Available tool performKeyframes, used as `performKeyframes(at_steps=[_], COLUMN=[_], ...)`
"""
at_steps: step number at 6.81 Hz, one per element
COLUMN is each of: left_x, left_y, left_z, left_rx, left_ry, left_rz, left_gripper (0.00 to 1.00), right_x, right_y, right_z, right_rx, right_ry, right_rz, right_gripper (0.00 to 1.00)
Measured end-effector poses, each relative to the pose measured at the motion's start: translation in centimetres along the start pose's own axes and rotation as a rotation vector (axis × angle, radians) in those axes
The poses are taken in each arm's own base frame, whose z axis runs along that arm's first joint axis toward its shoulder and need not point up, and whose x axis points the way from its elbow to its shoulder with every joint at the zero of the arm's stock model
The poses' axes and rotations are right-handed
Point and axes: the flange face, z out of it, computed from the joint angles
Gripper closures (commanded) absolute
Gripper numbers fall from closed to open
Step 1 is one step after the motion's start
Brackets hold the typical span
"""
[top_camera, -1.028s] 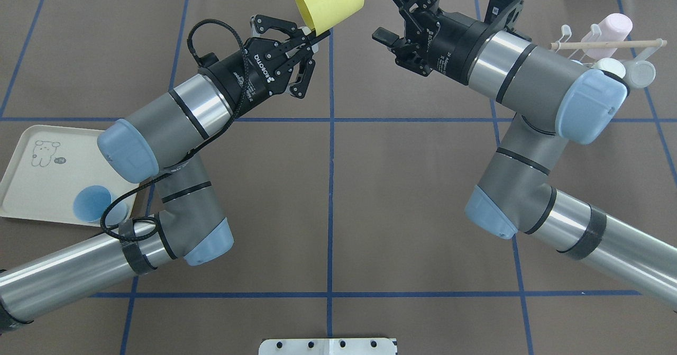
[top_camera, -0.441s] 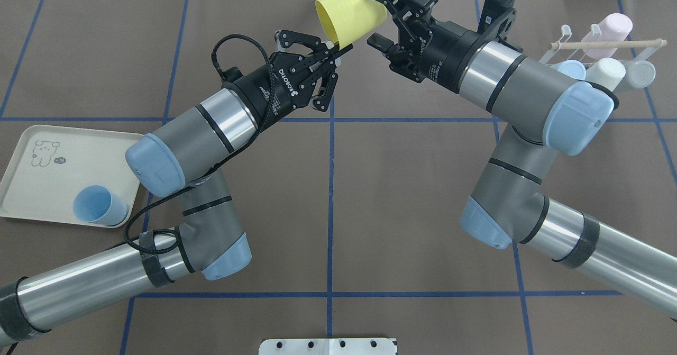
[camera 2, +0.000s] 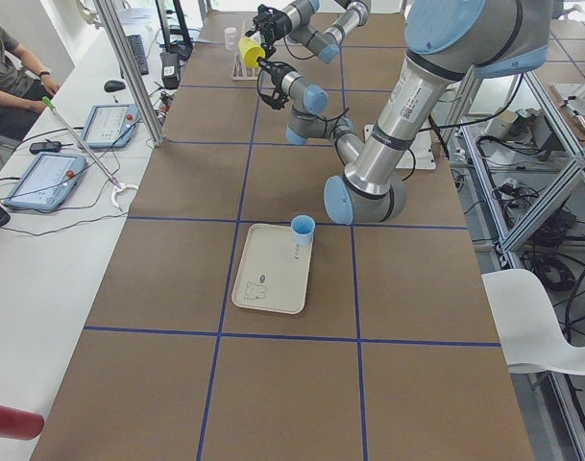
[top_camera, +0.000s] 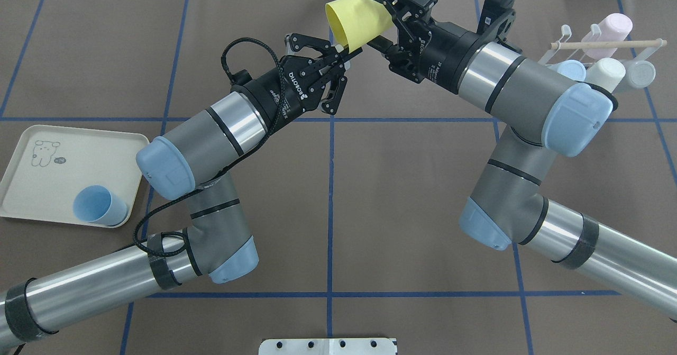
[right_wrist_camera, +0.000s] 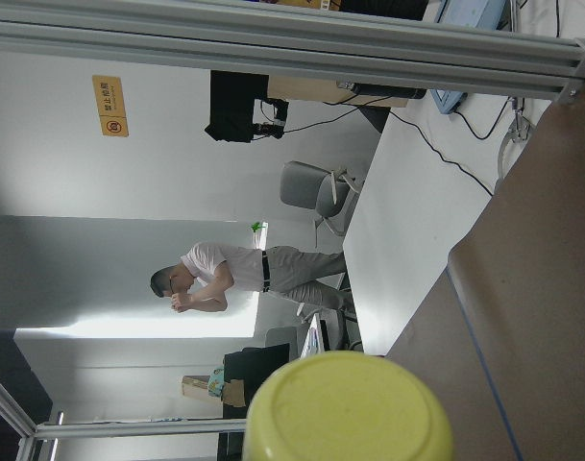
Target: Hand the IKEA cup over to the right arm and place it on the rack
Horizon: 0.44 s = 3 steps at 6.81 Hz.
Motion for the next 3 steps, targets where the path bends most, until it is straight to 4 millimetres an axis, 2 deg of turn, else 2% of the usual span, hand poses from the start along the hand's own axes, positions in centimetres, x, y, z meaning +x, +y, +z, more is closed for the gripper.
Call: performKeyframes(at_steps=[1,2,3], left_x=[-0.05,-0.17,-0.28], left_y=[0.05,0.12,0.09], left_z=[-0.01,-0.04,-0.14], left_rx=[-0.001,-0.004,-0.005], left_ry=[0.000,-0.002,-0.004], left_rz=[0.000,-0.001,0.000], left_gripper=[0.93,0.60,0.01], right_x=[-0.08,-0.16,-0.30], right_y=[0.06,0.12,0.18], right_z=[0.07,0.11,0.12], right_rx=[-0.001,-0.002,-0.004], right_ry=[0.000,-0.002,-0.006], right_rz=[0.001,0.001,0.002], right_gripper=[1.00,1.00,1.00])
